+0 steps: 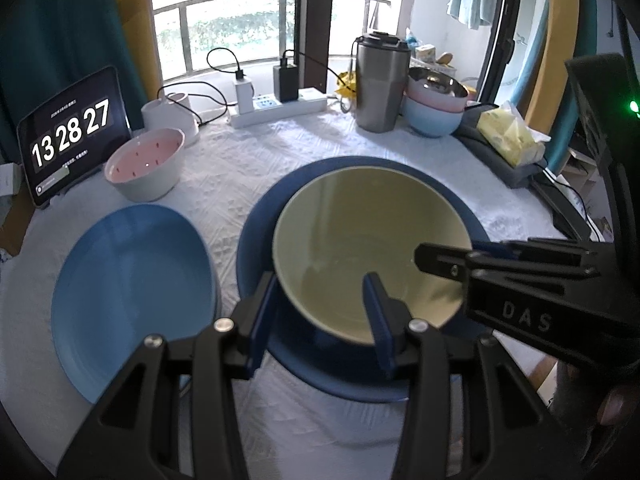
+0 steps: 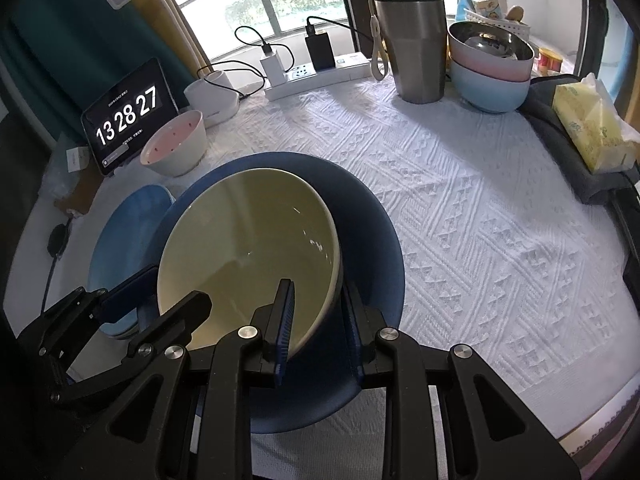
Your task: Organize plates and bowls
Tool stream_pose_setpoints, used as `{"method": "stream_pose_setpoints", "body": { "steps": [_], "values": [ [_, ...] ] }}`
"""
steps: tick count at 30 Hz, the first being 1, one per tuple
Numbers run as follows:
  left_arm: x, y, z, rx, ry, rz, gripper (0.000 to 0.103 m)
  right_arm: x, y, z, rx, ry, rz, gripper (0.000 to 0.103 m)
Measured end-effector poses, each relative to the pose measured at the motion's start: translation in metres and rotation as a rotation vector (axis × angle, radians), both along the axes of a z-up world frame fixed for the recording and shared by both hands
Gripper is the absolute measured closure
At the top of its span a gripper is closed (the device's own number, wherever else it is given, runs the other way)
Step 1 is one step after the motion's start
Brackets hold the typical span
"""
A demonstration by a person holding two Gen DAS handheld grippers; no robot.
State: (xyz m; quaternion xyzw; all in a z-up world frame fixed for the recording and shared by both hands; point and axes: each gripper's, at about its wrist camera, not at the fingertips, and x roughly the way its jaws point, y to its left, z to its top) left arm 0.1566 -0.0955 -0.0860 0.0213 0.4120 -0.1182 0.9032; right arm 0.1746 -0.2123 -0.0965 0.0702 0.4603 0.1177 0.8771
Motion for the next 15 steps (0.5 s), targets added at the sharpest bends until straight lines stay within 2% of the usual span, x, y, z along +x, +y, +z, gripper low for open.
{"method": "stream_pose_setpoints", "body": {
  "steps": [6, 15],
  "values": [
    [-0.006, 0.001, 0.007, -0.002, -0.032, -0.01, 0.058, 0.001, 0.001, 0.003, 0.017, -0.01, 0.005, 0.078],
    [-0.005, 0.008, 0.012, -0.017, -0.04, 0.006, 0.058, -0.001, -0.001, 0.009, -0.011, -0.027, -0.028, 0.077]
  ]
}}
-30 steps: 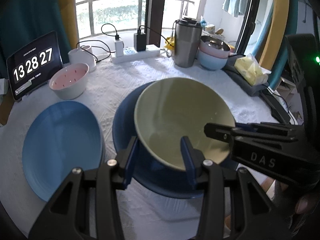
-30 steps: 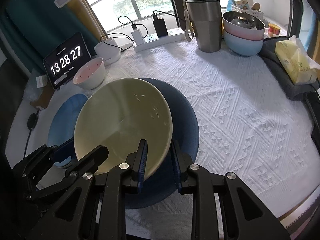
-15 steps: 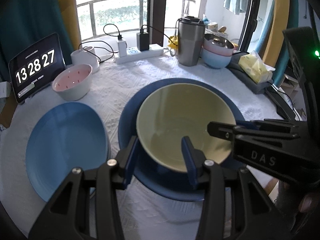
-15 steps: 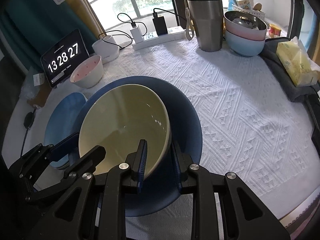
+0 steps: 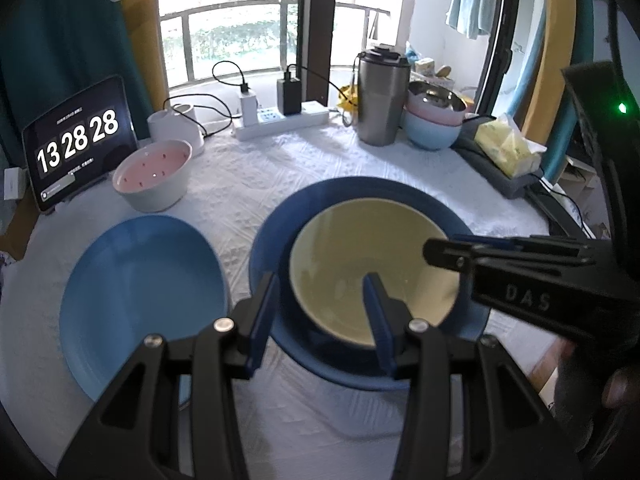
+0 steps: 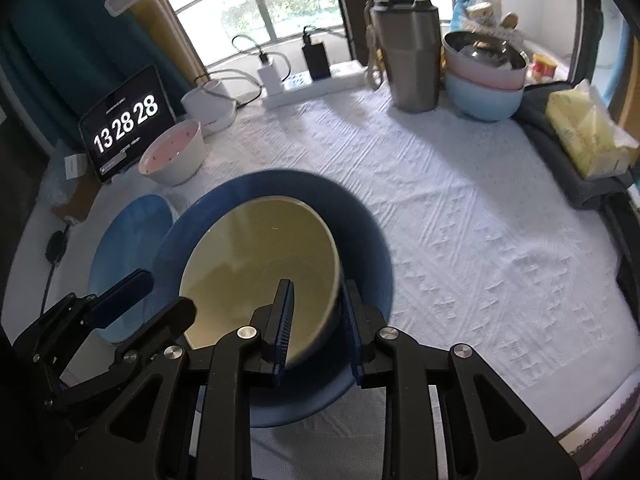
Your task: Organize plates and bowls
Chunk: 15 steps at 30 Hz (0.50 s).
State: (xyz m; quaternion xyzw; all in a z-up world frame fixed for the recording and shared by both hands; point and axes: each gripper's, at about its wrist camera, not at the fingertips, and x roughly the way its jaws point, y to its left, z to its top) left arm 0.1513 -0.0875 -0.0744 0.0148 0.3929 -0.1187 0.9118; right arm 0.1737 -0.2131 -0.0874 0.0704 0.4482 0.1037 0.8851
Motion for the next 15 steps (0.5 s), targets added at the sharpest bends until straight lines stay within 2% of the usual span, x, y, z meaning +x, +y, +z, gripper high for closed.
{"method": "stream_pose_setpoints", "body": {
  "steps": [8, 15],
  "values": [
    [0.001, 0.008, 0.006, -0.017, -0.012, 0.011, 0.058, -0.001, -0.008, 0.01, 0.011, -0.025, -0.018, 0.076],
    [0.003, 0.021, 0.012, -0.034, -0.028, 0.032, 0.058, 0.002, 0.003, 0.019, 0.002, -0.042, 0.004, 0.076]
  ]
}}
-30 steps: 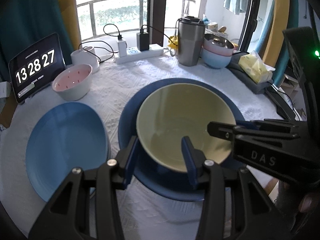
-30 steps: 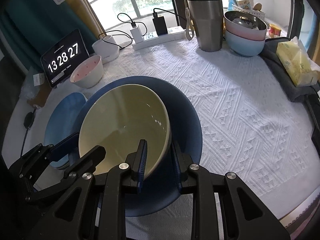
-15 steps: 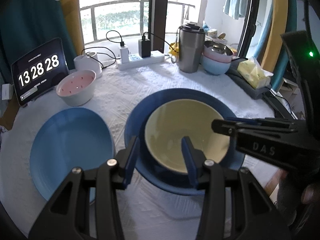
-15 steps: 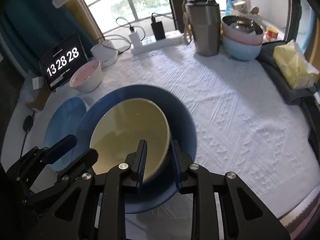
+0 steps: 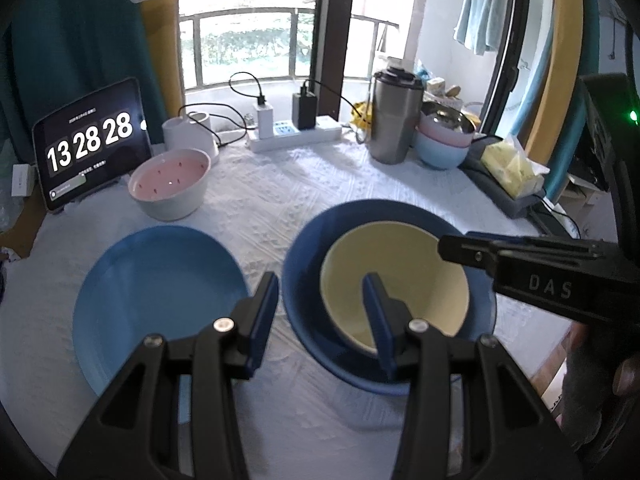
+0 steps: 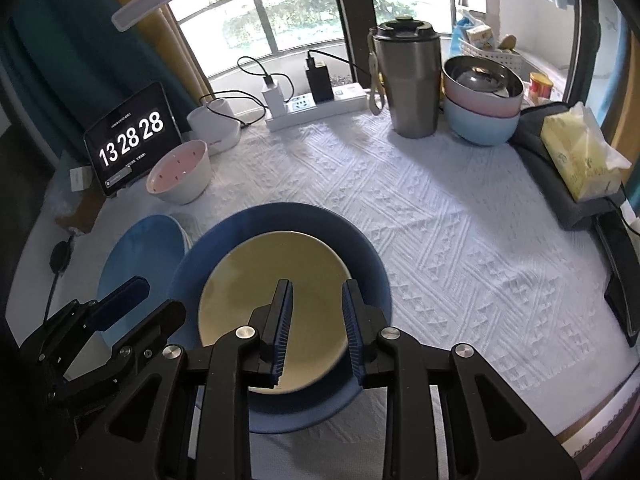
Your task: Organize plates and bowls
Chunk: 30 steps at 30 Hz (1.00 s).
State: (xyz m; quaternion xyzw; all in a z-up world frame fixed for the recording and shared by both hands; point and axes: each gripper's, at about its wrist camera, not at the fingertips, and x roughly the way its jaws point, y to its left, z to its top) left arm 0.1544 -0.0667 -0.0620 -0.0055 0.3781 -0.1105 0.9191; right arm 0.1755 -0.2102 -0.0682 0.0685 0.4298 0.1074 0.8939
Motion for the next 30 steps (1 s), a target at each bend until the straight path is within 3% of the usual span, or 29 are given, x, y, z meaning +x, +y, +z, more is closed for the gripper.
{"method": "stream_pose_setpoints", "body": {
  "steps": [30],
  "values": [
    [0.037, 0.095, 0.006, -0.08, -0.01, 0.154, 0.058, 0.044, 0.089, 0.017, -0.054, 0.0, 0.139, 0.076]
  ]
}}
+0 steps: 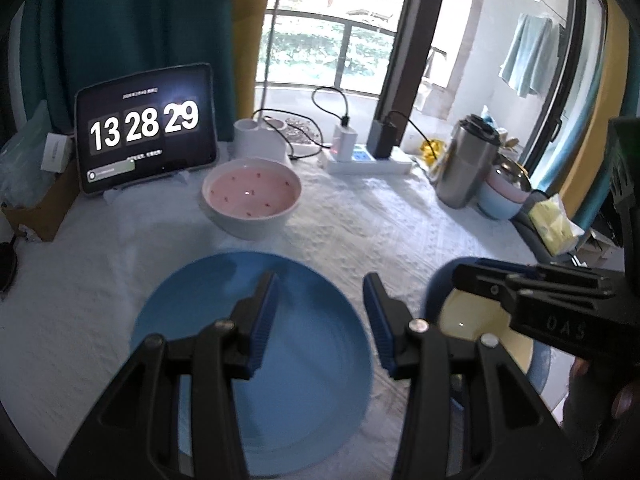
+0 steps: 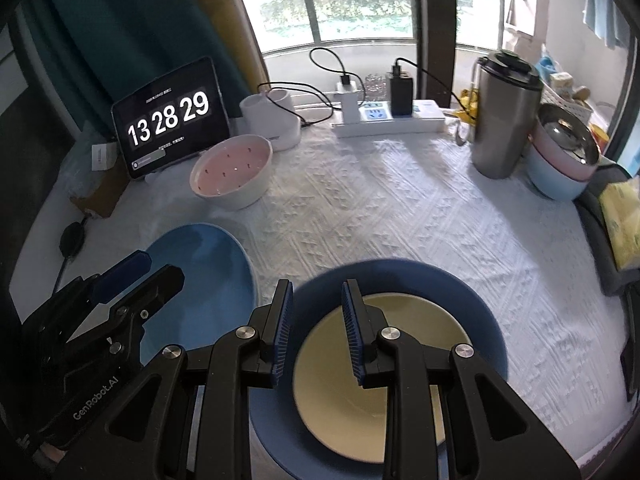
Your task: Organize plates and bowls
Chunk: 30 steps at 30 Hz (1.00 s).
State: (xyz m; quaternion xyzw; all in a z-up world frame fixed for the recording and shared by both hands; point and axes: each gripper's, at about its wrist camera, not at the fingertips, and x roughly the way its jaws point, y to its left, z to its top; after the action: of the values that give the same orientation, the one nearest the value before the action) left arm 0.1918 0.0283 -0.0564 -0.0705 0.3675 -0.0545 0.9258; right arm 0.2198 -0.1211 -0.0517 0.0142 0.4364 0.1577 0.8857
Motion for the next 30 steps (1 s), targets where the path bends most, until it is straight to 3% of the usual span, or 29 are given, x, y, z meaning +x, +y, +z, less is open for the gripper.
{"method": "stream_pose_setpoints", "body": {
  "steps": [30],
  "values": [
    [0.045, 0.095, -0.013, -0.04, 0.012, 0.133, 0.058, 0.06, 0.095, -0.011, -0.034, 0.046, 0.107, 0.076]
  ]
}}
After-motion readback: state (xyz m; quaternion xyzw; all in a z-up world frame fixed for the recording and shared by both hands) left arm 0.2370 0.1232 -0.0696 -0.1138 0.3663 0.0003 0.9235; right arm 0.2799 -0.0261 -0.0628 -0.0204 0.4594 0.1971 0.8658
